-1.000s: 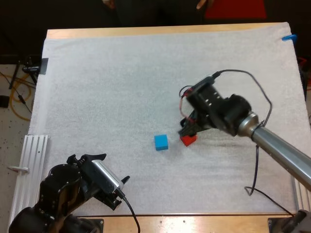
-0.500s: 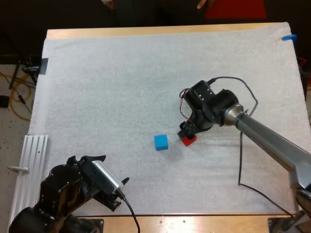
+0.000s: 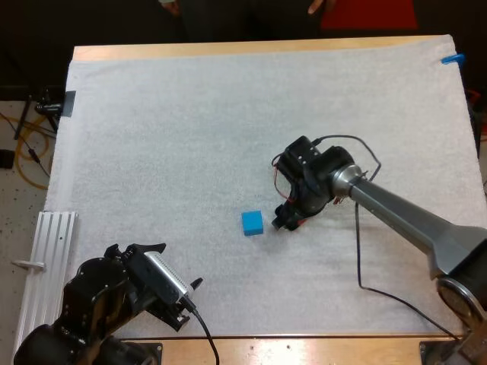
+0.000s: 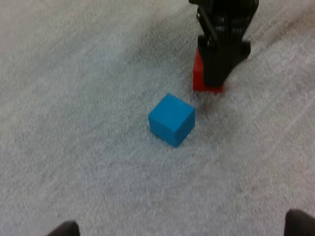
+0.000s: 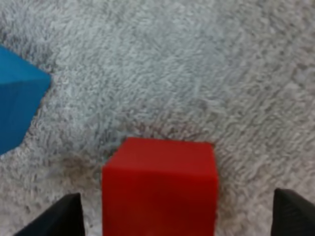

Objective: Stack red cube on blue cube

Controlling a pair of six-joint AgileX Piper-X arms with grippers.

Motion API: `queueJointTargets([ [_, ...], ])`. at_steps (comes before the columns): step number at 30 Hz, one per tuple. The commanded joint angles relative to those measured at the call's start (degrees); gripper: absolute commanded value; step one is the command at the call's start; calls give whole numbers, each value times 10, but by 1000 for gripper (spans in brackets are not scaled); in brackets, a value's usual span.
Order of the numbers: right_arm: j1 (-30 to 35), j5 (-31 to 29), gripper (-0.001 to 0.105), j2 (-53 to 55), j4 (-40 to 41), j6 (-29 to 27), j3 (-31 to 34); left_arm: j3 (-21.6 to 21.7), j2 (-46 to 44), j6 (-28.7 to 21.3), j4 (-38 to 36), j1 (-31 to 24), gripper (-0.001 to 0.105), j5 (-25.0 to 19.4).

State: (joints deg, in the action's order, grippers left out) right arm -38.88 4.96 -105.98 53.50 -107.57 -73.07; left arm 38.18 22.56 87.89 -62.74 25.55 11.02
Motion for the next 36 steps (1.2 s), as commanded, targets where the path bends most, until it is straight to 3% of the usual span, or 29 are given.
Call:
queueJointTargets([
  [1,-2,8,72,-3,-7,-8,-4,3,-1,-3,0,3,77,4],
  [5,-1,8,61,-12,-13,-7,-4,3,-1,-3,0,3,77,4],
  [9,-1,1,30,-14,-8,-7,-4,3,-1,-3,0,3,77,4],
  [12,-1,1,20,-14,5,-8,-8,3,-1,-3,0,3,77,4],
  [19,-21,-67,19,-6,92,-59,-64,3,-1,-3,0,3,77,4],
  [36,-100,-70,19,10,106,-56,-147,3,-1,-3,0,3,77,4],
])
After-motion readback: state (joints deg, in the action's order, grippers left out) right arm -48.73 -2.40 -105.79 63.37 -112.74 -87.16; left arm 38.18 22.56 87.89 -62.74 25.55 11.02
